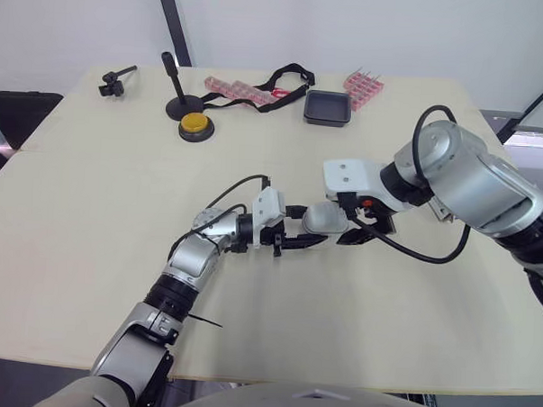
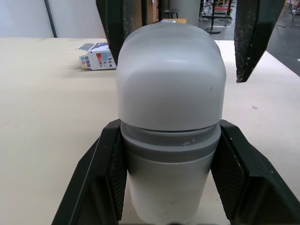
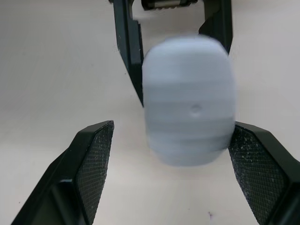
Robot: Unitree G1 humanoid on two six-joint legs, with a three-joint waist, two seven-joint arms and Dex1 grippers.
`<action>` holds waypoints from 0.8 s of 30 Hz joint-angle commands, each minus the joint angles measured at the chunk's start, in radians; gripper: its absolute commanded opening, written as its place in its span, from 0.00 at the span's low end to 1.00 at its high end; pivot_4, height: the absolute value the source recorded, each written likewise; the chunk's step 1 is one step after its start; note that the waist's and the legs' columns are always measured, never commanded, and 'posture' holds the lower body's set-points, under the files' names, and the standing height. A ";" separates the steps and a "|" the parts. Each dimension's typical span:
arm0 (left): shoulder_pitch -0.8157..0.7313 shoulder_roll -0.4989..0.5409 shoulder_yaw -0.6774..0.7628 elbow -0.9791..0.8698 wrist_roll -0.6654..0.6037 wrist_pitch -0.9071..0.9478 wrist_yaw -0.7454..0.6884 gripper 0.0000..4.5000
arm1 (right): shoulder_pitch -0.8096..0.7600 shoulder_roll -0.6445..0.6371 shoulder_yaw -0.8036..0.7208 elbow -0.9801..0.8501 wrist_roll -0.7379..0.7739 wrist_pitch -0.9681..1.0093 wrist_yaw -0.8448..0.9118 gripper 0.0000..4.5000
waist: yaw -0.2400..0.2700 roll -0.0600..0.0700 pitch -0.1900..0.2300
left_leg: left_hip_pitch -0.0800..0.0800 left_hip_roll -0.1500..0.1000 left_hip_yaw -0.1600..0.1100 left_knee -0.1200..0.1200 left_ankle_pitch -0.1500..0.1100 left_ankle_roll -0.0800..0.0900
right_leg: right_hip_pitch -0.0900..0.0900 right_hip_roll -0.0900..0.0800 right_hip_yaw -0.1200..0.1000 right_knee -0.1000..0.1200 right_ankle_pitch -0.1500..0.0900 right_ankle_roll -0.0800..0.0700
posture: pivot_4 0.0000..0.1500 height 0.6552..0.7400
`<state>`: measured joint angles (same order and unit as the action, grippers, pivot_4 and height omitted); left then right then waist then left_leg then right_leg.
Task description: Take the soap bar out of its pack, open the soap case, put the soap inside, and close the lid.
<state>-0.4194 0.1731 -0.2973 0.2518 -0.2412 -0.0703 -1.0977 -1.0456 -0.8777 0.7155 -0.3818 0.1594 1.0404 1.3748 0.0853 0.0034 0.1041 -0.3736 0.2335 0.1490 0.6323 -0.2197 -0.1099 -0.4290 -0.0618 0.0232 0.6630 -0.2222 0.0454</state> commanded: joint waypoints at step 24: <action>-0.015 0.036 0.004 0.015 0.006 0.002 -0.019 0.44 | 0.793 -0.015 -0.797 0.138 0.216 -0.522 -0.192 0.54 | 0.008 -0.001 -0.001 | -0.001 0.001 0.000 -0.001 -0.003 0.007 | 0.001 -0.002 0.000 -0.004 -0.002 -0.004 | 1.00 0.87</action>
<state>-0.4342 0.1940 -0.2991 0.2577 -0.2437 -0.0715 -1.1177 -0.2618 -0.9064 -0.0134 -0.2309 0.3379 0.6052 1.1952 0.0934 0.0022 0.1036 -0.3739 0.2340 0.1495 0.6317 -0.2233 -0.1028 -0.4280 -0.0638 0.0233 0.6593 -0.2244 0.0416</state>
